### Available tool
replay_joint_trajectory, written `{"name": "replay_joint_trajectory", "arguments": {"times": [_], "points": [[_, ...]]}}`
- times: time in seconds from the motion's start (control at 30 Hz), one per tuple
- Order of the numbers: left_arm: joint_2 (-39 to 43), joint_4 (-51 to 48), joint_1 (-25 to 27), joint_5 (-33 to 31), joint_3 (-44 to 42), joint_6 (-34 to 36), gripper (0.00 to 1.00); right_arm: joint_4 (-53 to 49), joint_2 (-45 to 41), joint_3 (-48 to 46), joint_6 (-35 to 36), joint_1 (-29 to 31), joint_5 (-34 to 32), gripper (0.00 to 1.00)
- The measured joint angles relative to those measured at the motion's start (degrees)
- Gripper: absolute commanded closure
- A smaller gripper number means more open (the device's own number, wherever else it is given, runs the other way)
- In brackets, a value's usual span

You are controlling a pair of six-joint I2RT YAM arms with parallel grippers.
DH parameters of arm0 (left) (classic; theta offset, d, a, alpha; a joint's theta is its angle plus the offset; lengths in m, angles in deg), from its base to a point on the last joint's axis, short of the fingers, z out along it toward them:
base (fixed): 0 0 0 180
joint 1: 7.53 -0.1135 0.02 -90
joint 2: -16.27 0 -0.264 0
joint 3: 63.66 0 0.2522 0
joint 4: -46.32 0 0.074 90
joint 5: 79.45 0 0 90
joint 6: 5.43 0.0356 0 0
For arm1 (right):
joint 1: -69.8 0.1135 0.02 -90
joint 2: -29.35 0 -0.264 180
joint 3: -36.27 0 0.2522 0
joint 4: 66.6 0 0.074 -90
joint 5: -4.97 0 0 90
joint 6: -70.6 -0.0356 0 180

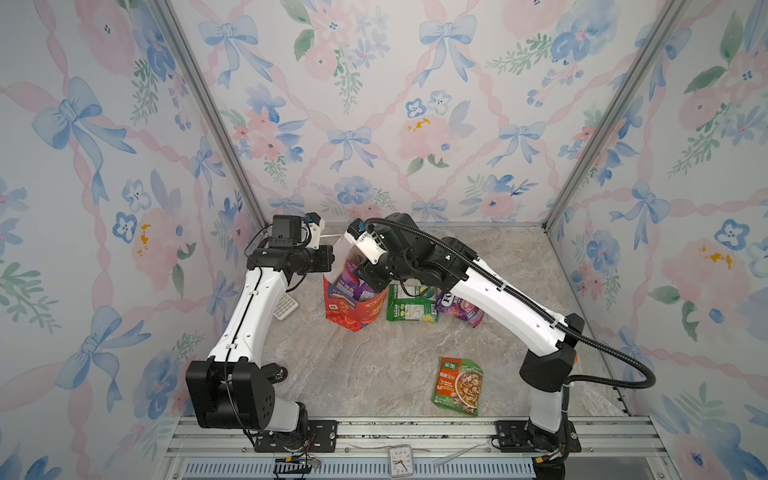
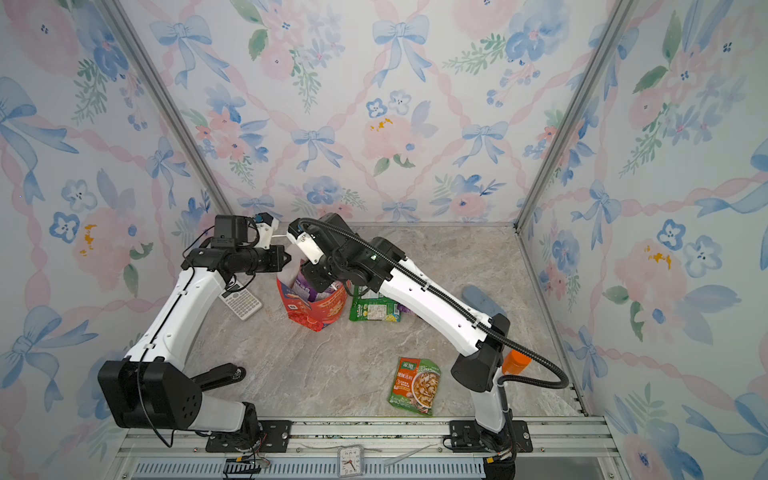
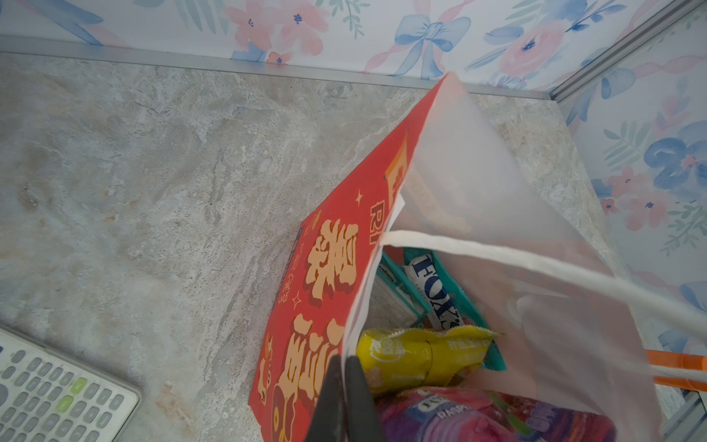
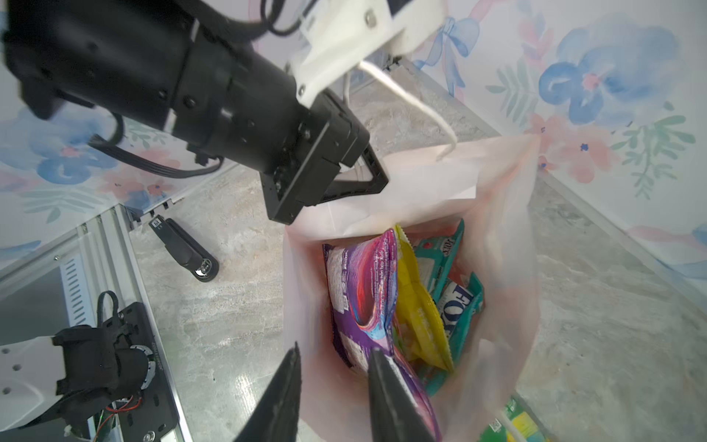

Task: Place the snacks into the paper bag
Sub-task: 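Push the right gripper into the bag to press the packets down, then withdraw the right gripper from the bag toward the green rainbow packet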

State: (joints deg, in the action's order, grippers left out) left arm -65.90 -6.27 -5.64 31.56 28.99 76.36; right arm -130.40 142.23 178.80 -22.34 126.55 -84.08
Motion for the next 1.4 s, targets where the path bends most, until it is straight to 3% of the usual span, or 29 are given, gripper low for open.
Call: {"name": "replay_joint_trajectory", "arguments": {"times": [0.63, 0.93, 1.2, 1.4], "points": [[0.0, 0.02, -0.04, 0.0, -0.04, 0.0, 1.0, -5.97, 20.02, 19.02, -3.02, -4.39, -0.85, 0.77], [0.0, 0.0, -0.04, 0.02, -0.04, 0.0, 1.0, -5.18, 25.03, 20.98, -4.17, -5.33, -2.36, 0.76], [0.0, -0.02, -0.04, 0.0, -0.04, 0.0, 1.0, -5.99, 28.5, 25.18, -5.27, -5.35, -2.32, 0.66], [0.0, -0.02, -0.04, 0.0, -0.04, 0.0, 1.0, -5.49, 22.67, 21.77, -5.92, -5.33, 0.74, 0.41]]}}
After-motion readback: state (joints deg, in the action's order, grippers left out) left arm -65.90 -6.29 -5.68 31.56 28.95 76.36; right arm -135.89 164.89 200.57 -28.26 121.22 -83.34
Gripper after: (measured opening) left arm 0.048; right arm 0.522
